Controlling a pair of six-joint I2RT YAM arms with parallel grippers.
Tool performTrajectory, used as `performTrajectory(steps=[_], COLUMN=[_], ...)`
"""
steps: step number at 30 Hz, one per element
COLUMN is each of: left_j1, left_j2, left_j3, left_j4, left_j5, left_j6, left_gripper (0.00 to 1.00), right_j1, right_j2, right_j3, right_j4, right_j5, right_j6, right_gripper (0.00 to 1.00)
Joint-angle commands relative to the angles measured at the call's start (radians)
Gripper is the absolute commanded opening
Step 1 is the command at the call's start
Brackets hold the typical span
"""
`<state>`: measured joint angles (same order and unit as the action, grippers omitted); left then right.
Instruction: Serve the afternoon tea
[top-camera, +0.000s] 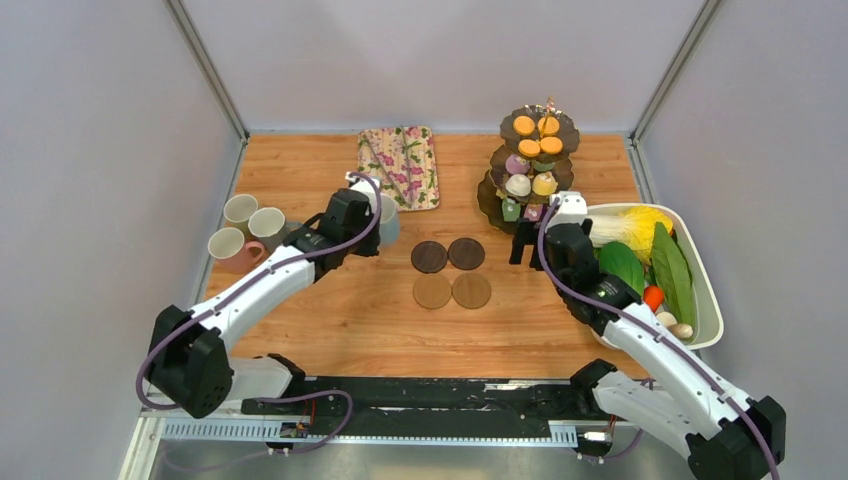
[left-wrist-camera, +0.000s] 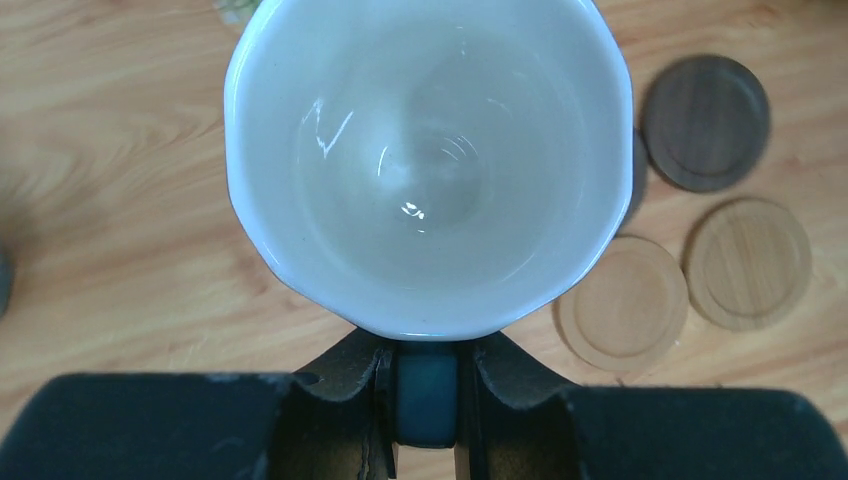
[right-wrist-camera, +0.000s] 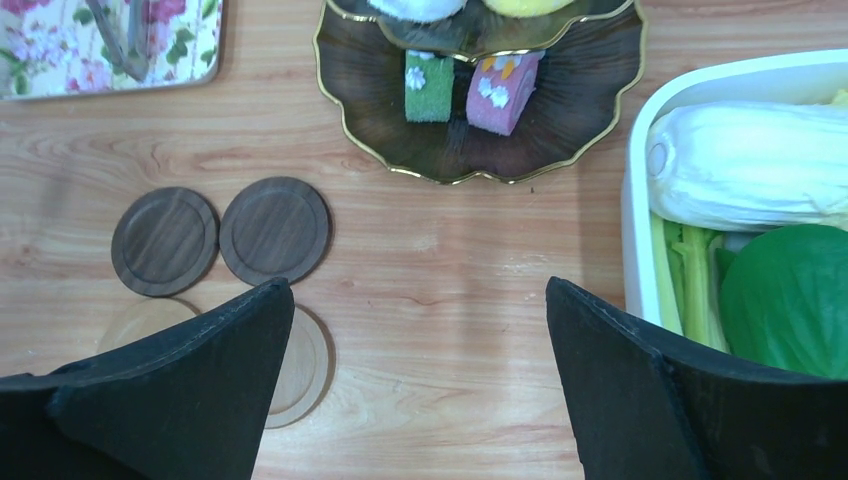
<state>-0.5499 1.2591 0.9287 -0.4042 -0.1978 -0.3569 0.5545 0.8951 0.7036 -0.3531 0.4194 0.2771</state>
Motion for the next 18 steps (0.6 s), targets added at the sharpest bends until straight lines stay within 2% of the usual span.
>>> performTrajectory(steps=[1,4,10,18], left_j1=[-0.006,-0.018,-0.04,-0.076], left_j2=[0.07,0.126,0.192,0.255], left_j3=[0.067,0.085,0.095,0.086], left_j4=[0.221,0.263,0.322,0.395], left_j5=[0.299,0.404,0.487,0.447], left_j6=[0.271,0.338,0.457,0.499], left_gripper=[0.0,0.0,0.0,0.0], right_j1=[-0.004,-0.004,-0.006,-0.004], right_j2=[-0.065,-0.098,-0.166,-0.184], right_j3=[0.002,-0.003,-0.032,-0.038], right_j4=[0.039,0.023,0.0,-0.012], right_j5=[0.077,0.107,0.162,0.197], right_j6=[-0.031,-0.038,-0.044,-0.042], right_gripper=[1.0,1.0,1.0,1.0])
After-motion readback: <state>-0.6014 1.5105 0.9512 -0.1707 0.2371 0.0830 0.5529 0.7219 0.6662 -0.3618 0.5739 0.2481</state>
